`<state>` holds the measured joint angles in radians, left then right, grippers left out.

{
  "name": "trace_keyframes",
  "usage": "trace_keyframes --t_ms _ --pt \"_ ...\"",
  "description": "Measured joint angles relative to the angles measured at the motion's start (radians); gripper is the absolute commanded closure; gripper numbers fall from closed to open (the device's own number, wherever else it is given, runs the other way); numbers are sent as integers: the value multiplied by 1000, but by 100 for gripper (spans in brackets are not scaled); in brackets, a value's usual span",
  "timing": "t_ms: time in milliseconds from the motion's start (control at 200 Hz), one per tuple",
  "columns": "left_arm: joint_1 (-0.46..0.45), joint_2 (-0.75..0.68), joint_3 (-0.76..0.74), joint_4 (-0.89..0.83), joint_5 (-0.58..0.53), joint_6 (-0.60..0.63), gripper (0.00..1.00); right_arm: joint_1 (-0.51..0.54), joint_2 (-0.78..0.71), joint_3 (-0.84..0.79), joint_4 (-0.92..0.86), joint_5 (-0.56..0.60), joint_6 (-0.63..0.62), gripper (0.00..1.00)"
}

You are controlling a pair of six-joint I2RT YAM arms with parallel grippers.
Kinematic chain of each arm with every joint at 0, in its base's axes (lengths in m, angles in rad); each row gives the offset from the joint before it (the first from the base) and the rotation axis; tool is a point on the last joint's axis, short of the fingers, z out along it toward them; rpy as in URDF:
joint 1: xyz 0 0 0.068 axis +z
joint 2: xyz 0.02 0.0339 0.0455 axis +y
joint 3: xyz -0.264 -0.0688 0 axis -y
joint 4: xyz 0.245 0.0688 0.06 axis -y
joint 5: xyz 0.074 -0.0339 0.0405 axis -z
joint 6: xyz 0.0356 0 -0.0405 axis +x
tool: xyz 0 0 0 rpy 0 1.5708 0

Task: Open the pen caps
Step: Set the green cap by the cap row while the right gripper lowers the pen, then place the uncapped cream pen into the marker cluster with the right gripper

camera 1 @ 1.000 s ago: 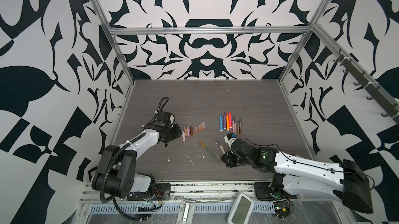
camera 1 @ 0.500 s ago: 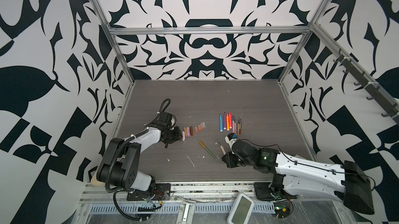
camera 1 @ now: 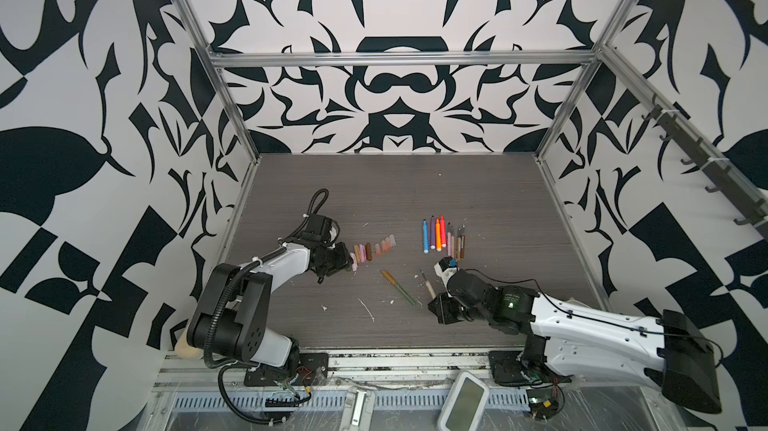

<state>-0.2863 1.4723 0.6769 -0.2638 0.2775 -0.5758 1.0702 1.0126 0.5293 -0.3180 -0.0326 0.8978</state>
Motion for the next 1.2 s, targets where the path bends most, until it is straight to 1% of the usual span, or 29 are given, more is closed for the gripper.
trace_keyframes --t_ms 160,515,1200 --pt "0 -35 0 18 11 -5 56 0 1 0 1 0 5 100" --pt "0 -56 0 35 19 -8 56 0 12 0 2 0 13 100" --pt "0 12 0 66 51 -22 55 0 6 0 -13 1 14 100"
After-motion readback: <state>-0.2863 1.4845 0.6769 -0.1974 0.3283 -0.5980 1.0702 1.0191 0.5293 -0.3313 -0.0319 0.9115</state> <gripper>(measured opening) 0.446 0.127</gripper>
